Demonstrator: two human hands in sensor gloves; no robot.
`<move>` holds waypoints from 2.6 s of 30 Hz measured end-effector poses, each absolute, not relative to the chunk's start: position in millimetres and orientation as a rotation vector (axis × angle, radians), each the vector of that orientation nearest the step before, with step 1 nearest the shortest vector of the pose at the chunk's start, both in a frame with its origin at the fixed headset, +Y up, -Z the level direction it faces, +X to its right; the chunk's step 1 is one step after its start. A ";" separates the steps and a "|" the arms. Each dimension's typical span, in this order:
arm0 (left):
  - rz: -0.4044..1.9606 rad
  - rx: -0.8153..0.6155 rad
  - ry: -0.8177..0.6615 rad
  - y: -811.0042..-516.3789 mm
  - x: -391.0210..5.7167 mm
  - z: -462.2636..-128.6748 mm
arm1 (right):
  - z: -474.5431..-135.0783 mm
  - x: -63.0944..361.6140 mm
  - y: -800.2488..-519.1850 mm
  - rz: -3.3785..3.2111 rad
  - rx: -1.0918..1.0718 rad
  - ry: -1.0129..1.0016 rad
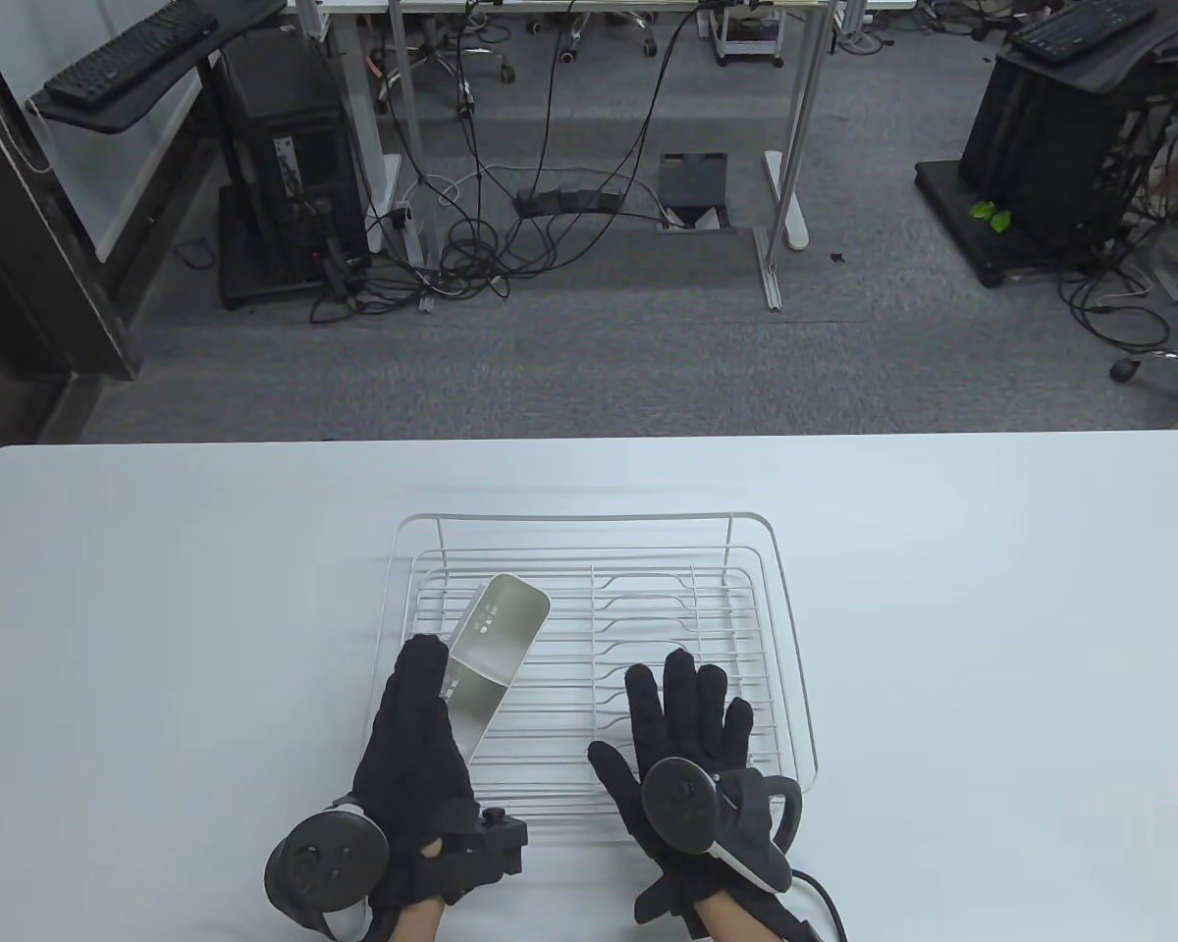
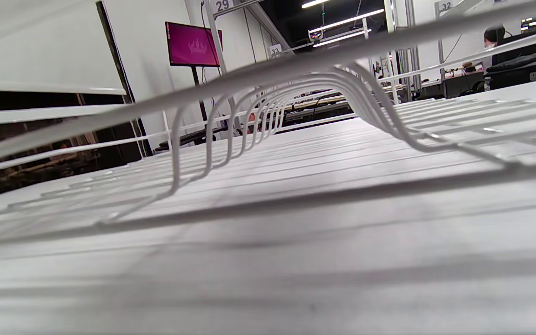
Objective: Hang the cutlery bin on dish rack (Opening facing upward)
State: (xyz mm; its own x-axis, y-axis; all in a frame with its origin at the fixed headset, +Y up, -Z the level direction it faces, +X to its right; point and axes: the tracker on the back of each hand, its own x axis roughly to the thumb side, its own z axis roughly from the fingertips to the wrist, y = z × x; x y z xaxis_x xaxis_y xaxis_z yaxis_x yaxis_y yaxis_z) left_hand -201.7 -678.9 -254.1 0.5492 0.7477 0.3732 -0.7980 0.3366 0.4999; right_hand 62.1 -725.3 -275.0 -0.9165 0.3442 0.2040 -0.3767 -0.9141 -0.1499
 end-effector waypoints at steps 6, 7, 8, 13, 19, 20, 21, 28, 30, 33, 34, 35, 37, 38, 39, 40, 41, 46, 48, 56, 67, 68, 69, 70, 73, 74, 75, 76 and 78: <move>0.997 0.679 -0.102 -678.7 -199.3 -254.8 | -272.5 74.0 -704.4 2.535 0.200 -0.257; 0.996 0.679 -0.104 -678.7 -198.7 -254.6 | -270.9 75.5 -698.9 2.503 0.201 -0.286; 0.993 0.679 -0.108 -678.6 -198.0 -254.5 | -270.0 76.2 -693.7 2.469 0.205 -0.304; 0.989 0.690 -0.125 -676.3 -195.2 -252.7 | -272.0 76.9 -659.1 2.246 0.241 -0.300; 0.973 0.670 -0.122 -679.0 -192.7 -254.0 | -267.3 57.7 -626.8 2.151 0.299 -0.337; 0.972 0.671 -0.125 -678.9 -192.0 -253.8 | -266.8 54.5 -626.8 2.135 0.303 -0.332; 0.971 0.677 -0.134 -678.1 -190.5 -253.1 | -267.2 48.7 -627.9 2.104 0.295 -0.319; 0.958 0.697 -0.159 -678.4 -182.9 -251.5 | -268.5 30.9 -638.5 2.187 0.326 -0.194; 0.958 0.704 -0.156 -678.8 -180.7 -250.6 | -269.2 28.6 -641.4 2.179 0.325 -0.164; 0.966 0.703 -0.174 -678.4 -177.5 -249.8 | -269.5 22.7 -645.2 2.171 0.332 -0.154; 0.967 0.704 -0.179 -678.1 -176.4 -249.3 | -269.5 20.5 -646.5 2.179 0.338 -0.153; 0.966 0.704 -0.184 -677.8 -175.5 -249.1 | -269.4 19.1 -647.3 2.183 0.344 -0.152; 0.962 0.704 -0.198 -677.2 -173.5 -248.3 | -269.1 15.7 -649.2 2.182 0.354 -0.160; 0.961 0.706 -0.205 -676.9 -172.2 -247.8 | -269.1 14.3 -650.2 2.178 0.358 -0.166; 0.958 0.708 -0.204 -676.9 -171.3 -247.3 | -269.0 13.8 -650.7 2.178 0.354 -0.171; 0.947 0.714 -0.206 -676.7 -170.1 -246.7 | -269.1 13.6 -651.4 2.185 0.348 -0.183; 0.931 0.720 -0.212 -676.4 -169.1 -246.2 | -269.4 13.6 -651.8 2.195 0.347 -0.183; 0.929 0.718 -0.224 -676.2 -165.9 -245.5 | -269.3 12.1 -653.8 2.214 0.330 -0.201; 0.928 0.715 -0.228 -676.6 -165.3 -245.5 | -269.0 12.2 -653.6 2.210 0.322 -0.209; 0.869 0.703 -0.282 -674.6 -156.1 -243.6 | -269.7 18.8 -649.7 2.217 0.273 -0.256; 0.872 0.656 -0.341 -675.9 -150.0 -244.5 | -272.2 27.8 -647.9 2.257 0.211 -0.308; 0.865 0.654 -0.344 -675.9 -149.7 -244.6 | -272.6 28.2 -648.1 2.255 0.208 -0.308; 0.863 0.654 -0.346 -675.8 -149.6 -244.7 | -272.8 28.5 -648.2 2.255 0.207 -0.308; 0.860 0.653 -0.351 -675.8 -149.5 -244.8 | -272.9 28.9 -648.0 2.258 0.205 -0.307; 0.854 0.655 -0.361 -675.5 -148.7 -244.4 | -273.2 30.9 -646.5 2.271 0.198 -0.311; 0.841 0.661 -0.368 -675.2 -147.9 -243.8 | -273.8 31.8 -646.1 2.289 0.196 -0.302; 0.819 0.670 -0.374 -674.5 -146.9 -243.0 | -274.0 32.5 -646.1 2.301 0.194 -0.301; 0.799 0.677 -0.373 -673.8 -145.6 -241.9 | -274.2 32.9 -646.1 2.305 0.192 -0.303; 0.792 0.682 -0.374 -673.2 -143.9 -240.6 | -274.4 33.6 -646.2 2.306 0.186 -0.298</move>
State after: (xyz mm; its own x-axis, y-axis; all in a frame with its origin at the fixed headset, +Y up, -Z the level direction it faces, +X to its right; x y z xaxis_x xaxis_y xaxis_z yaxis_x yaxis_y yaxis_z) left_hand -143.9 -673.2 -240.6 0.6544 0.5240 0.5452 -0.7539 0.5075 0.4172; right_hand 33.6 -646.2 -274.4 -0.6794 0.6982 0.2258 -0.7326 -0.6626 -0.1556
